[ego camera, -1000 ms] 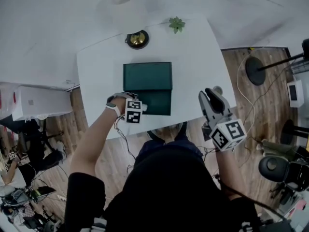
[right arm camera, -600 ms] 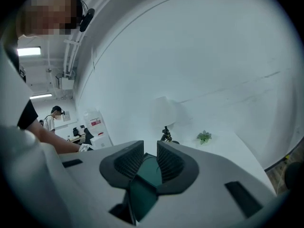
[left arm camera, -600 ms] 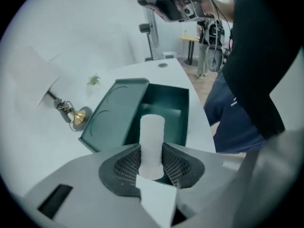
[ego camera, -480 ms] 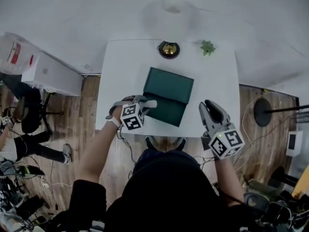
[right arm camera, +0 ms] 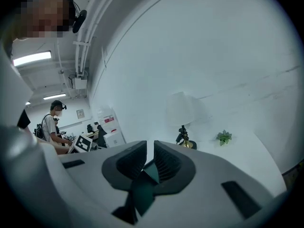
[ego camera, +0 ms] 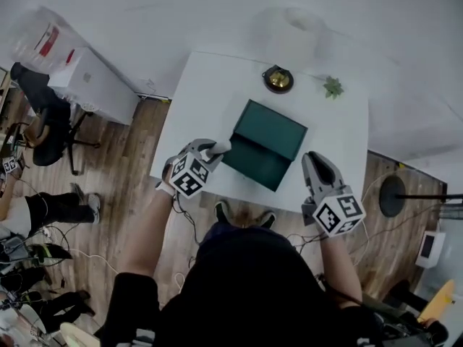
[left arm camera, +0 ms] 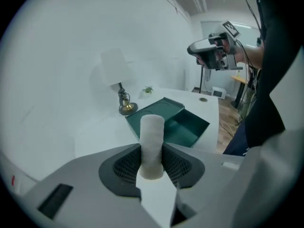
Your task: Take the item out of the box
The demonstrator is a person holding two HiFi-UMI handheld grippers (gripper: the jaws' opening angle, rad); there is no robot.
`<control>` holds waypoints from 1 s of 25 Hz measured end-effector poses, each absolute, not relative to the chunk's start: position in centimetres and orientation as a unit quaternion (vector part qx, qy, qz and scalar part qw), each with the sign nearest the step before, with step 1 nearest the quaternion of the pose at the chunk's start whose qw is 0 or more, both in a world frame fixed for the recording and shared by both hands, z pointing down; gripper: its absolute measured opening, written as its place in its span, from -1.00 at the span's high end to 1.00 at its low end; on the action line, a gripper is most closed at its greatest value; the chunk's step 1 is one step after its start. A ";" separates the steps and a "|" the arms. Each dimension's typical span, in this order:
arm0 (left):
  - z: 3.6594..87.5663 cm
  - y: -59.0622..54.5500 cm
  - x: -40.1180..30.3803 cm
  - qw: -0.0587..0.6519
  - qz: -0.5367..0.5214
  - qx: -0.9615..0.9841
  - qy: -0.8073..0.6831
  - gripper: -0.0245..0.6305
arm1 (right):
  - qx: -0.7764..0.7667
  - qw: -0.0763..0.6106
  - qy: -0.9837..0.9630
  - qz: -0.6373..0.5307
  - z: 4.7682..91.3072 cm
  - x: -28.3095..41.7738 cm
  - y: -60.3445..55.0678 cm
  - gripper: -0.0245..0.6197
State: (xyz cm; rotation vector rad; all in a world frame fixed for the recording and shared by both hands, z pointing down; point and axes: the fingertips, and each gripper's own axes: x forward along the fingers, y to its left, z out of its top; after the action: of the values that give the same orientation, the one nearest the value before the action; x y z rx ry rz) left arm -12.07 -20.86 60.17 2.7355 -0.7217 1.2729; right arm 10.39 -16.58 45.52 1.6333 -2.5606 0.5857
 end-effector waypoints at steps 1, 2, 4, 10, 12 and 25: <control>60.0 -21.1 -12.8 0.031 0.401 0.881 -0.248 0.53 | 0.527 0.028 -0.829 0.186 45.5 10.1 -16.7 0.78; 59.8 -21.3 -13.4 0.040 0.393 0.881 -0.262 0.53 | 0.527 0.031 -0.829 0.182 45.5 9.9 -16.7 0.81; 59.5 -21.6 -14.5 0.047 0.383 0.877 -0.286 0.53 | 0.529 0.036 -0.829 0.177 45.4 9.7 -16.5 0.85; 59.6 -23.1 -16.7 0.062 0.382 0.862 -0.327 0.53 | 0.537 0.035 -0.825 0.173 44.9 9.3 -16.9 0.87; 59.8 -24.0 -17.2 0.069 0.378 0.858 -0.342 0.53 | 0.541 0.037 -0.822 0.174 45.1 9.4 -17.0 0.87; 66.4 -28.2 -21.2 0.140 0.431 0.818 -0.353 0.53 | 0.578 0.050 -0.792 0.192 46.3 9.8 -16.6 0.89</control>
State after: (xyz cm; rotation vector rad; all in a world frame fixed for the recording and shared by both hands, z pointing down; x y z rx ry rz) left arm -21.19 -28.15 66.37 2.3650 -1.0210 1.2458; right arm 9.80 -16.65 46.33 1.7593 -2.4114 0.5855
